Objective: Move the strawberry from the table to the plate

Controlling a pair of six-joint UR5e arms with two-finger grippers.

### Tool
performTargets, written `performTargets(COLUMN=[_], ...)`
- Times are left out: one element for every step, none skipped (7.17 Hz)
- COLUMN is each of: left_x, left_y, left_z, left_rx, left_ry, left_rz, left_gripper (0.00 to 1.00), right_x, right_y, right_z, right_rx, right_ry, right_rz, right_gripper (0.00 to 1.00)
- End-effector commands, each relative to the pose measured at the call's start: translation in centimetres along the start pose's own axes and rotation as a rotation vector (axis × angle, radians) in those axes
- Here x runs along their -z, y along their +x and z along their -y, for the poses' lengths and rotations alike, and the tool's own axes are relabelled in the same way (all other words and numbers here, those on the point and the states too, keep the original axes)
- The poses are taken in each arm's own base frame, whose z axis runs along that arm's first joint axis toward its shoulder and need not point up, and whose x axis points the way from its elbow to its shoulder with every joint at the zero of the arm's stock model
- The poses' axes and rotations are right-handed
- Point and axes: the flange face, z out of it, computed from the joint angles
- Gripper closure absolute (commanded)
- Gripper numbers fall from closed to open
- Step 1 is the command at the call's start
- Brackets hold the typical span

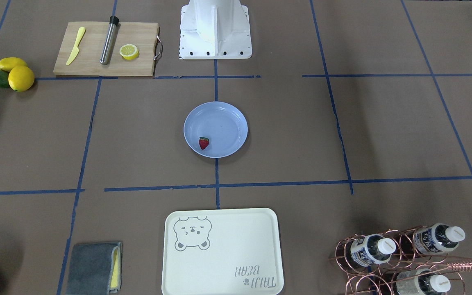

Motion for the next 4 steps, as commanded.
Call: performTargets(left_x=[0.2, 0.2, 0.2, 0.2], left_y=[0.0, 0.0, 0.0, 0.0], left_z=[0.0, 0.0, 0.0, 0.0], left_rx=[0.002, 0.001, 0.0, -0.002], left_ry=[0.0, 0.0, 0.001, 0.001], left_rz=[0.001, 0.001, 0.001, 0.001], left_gripper=[0.0, 0.0, 0.0, 0.0], right_x=[-0.1, -0.5, -1.2, -2.2], right_y=[0.1, 0.4, 1.1, 2.3], right_z=[-0.1, -0.3, -0.7, -1.0], right_rx=[-0.002, -0.01, 0.001, 0.034], right_ry=[-0.001, -0.009, 0.0, 0.029], right_rz=[0.0, 0.003, -0.002, -0.011], right_gripper=[0.0, 0.0, 0.0, 0.0])
